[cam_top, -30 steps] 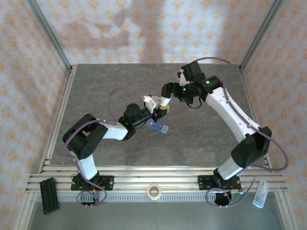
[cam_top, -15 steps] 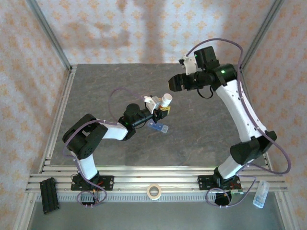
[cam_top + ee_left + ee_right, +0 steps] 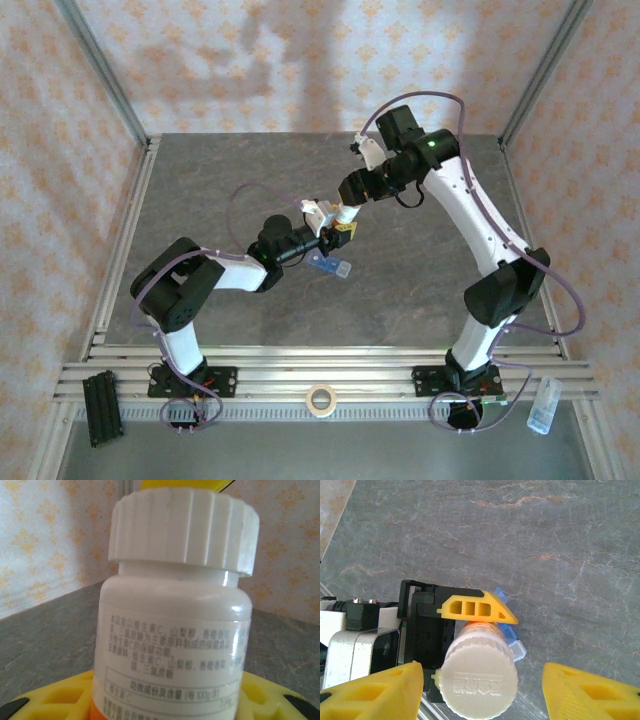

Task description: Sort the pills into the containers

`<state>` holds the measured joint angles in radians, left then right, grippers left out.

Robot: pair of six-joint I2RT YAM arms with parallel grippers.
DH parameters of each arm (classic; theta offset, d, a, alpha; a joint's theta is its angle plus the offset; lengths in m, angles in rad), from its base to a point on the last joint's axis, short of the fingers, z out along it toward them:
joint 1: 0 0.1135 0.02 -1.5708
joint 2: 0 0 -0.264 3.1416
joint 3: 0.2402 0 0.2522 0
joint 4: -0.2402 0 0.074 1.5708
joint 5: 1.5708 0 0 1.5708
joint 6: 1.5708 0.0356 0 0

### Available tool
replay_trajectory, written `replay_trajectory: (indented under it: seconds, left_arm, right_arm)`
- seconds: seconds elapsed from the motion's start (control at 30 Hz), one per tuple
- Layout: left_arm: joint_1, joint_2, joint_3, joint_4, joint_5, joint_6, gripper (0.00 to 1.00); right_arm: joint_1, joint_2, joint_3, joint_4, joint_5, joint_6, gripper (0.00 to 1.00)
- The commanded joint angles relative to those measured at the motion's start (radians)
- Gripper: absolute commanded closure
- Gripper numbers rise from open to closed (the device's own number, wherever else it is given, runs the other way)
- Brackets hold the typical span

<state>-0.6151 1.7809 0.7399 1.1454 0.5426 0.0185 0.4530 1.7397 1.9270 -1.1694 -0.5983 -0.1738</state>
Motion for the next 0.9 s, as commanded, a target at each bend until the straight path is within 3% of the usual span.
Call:
replay_trajectory:
  seconds: [0.0,0.5,0.67,0.87]
  left_arm:
    - [-0.005,0.0,0.027,0.05,0.014,-0.014,1.0]
    - [-0.004,0.002,0.03,0.054,0.011,-0.014,1.0]
    - [-0.005,-0.002,0.03,0.054,0.012,-0.014,1.0]
    - [-0.005,-0.009,0.036,0.05,0.0,-0.005,1.0]
  right_arm:
    - [0.003,0.002,0.002,-0.024,0.022,-0.015,0.37]
    - [0.003,-0.001,-0.052,0.0,0.028,0.0,0.39]
    - [0.003,0.0,-0.062,0.01,0.021,0.012,0.59]
    - [0.005,-0.015,-0.128,0.085,0.016,0.145,0.64]
